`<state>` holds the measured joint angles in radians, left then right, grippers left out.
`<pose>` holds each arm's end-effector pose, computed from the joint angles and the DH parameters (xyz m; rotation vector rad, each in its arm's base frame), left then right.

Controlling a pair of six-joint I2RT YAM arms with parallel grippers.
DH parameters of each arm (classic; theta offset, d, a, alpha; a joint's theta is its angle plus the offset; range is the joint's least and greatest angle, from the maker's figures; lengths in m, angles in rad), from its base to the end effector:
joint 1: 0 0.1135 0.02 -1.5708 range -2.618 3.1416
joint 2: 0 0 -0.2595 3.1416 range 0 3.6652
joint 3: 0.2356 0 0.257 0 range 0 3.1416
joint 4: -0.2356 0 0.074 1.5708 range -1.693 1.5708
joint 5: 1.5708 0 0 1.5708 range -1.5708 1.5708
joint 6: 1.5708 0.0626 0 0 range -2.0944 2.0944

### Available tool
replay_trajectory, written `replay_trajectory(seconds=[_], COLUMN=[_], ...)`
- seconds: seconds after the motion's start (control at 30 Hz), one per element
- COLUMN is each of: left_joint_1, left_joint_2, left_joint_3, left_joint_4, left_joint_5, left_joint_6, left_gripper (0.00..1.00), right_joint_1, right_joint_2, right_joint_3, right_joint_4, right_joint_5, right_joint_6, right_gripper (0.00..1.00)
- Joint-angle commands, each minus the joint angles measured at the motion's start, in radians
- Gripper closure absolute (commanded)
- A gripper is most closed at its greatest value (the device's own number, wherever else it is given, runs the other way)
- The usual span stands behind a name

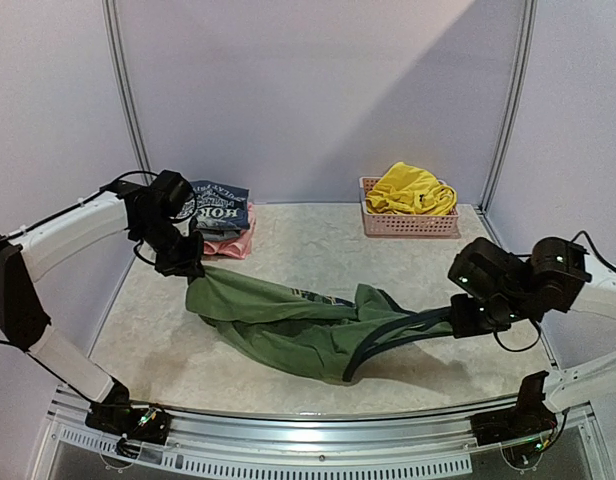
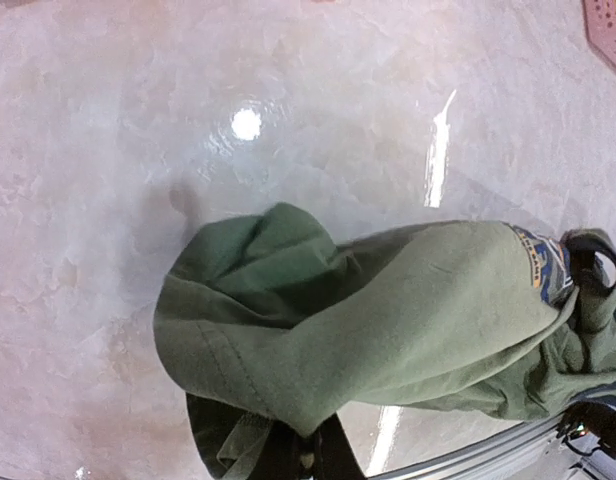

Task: Fold and stack the mixed laundry pile
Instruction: Adjust the crumpled tank top at the center of the board.

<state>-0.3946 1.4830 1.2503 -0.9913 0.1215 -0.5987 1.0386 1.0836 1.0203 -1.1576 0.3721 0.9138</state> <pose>0.2745 -0.1225 0.2447 -0.2618 2.8564 -0.3928 0.1196 0.1583 0.2626 -0.0769 2.6397 0.1082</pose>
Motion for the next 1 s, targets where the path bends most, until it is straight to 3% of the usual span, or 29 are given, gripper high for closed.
replay_trajectory(seconds=[0.0, 0.17, 0.23, 0.4, 0.47, 0.53, 0.67, 0.8, 0.97], left_joint_1=[0.053, 0.097, 0.097, 0.096, 0.096, 0.096, 0.098, 0.137, 0.226], left_joint_2=[0.096, 0.178, 0.193, 0.16, 0.117, 0.07, 0.005, -0.015, 0.023], left_joint_3=[0.068, 0.07, 0.08, 0.06, 0.018, -0.033, -0.159, -0.261, -0.315], left_joint_4=[-0.038, 0.034, 0.036, -0.018, -0.024, -0.019, 0.041, 0.186, 0.372], left_joint_5=[0.008, 0.088, 0.069, -0.013, -0.021, -0.006, 0.039, 0.122, 0.286], left_joint_6=[-0.003, -0.028, -0.005, 0.094, 0.121, 0.135, 0.137, 0.109, 0.075], left_gripper=[1.0, 0.91, 0.76, 0.33, 0.23, 0.23, 0.27, 0.37, 0.4], right_joint_1=[-0.004, -0.004, -0.004, -0.003, -0.003, -0.004, -0.004, -0.004, -0.005], right_joint_2=[-0.123, -0.214, -0.234, -0.25, -0.243, -0.219, -0.143, -0.033, 0.112], right_joint_3=[-0.056, -0.154, -0.185, -0.171, -0.149, -0.126, -0.082, -0.024, 0.05], right_joint_4=[-0.104, -0.089, -0.068, 0.01, 0.039, 0.061, 0.111, 0.16, 0.197], right_joint_5=[0.038, -0.027, -0.069, -0.126, -0.122, -0.117, -0.098, -0.086, -0.113], right_joint_6=[0.208, 0.246, 0.25, 0.211, 0.174, 0.146, 0.087, 0.039, -0.019], right_gripper=[1.0, 0.96, 0.88, 0.58, 0.43, 0.31, 0.16, 0.13, 0.11])
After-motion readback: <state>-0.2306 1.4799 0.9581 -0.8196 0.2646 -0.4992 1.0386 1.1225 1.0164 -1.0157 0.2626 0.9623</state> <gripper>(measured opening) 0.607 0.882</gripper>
